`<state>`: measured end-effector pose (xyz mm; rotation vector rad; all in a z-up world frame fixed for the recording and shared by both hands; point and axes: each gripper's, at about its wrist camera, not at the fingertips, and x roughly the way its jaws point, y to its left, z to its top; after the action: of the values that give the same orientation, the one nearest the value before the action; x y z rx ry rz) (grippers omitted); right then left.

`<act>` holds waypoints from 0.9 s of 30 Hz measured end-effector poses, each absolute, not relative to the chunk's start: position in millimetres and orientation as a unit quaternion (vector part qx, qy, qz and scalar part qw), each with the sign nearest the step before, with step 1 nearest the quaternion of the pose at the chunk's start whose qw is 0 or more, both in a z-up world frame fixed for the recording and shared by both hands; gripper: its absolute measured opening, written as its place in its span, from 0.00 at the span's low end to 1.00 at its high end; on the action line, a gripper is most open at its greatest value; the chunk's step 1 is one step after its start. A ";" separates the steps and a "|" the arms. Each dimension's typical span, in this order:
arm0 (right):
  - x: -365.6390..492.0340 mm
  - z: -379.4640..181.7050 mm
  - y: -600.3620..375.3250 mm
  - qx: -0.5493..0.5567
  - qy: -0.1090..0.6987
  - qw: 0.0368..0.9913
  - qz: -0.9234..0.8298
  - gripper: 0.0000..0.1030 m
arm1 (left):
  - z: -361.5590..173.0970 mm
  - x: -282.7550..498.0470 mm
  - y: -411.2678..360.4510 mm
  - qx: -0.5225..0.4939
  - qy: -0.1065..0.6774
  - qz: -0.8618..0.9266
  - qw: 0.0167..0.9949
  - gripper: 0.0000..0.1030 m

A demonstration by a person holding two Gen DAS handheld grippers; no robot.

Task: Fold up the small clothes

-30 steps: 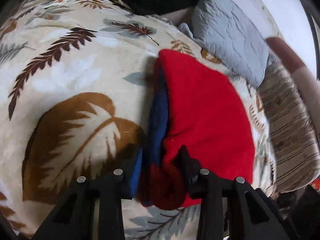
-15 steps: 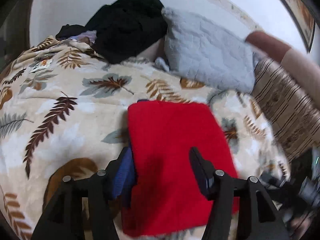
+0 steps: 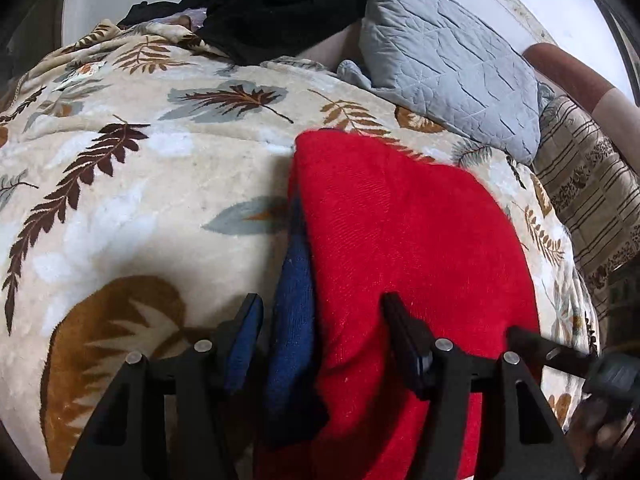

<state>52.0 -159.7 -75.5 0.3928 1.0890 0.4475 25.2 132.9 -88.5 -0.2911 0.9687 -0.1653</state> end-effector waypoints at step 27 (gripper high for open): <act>40.9 -78.3 -144.4 0.196 0.513 0.803 0.231 0.49 | -89.2 24.2 132.4 -0.146 0.463 -0.075 0.871 0.66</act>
<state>40.9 -144.4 -78.3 0.4189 1.1001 0.4944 24.2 132.4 -89.2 -0.3057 0.9682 -0.1566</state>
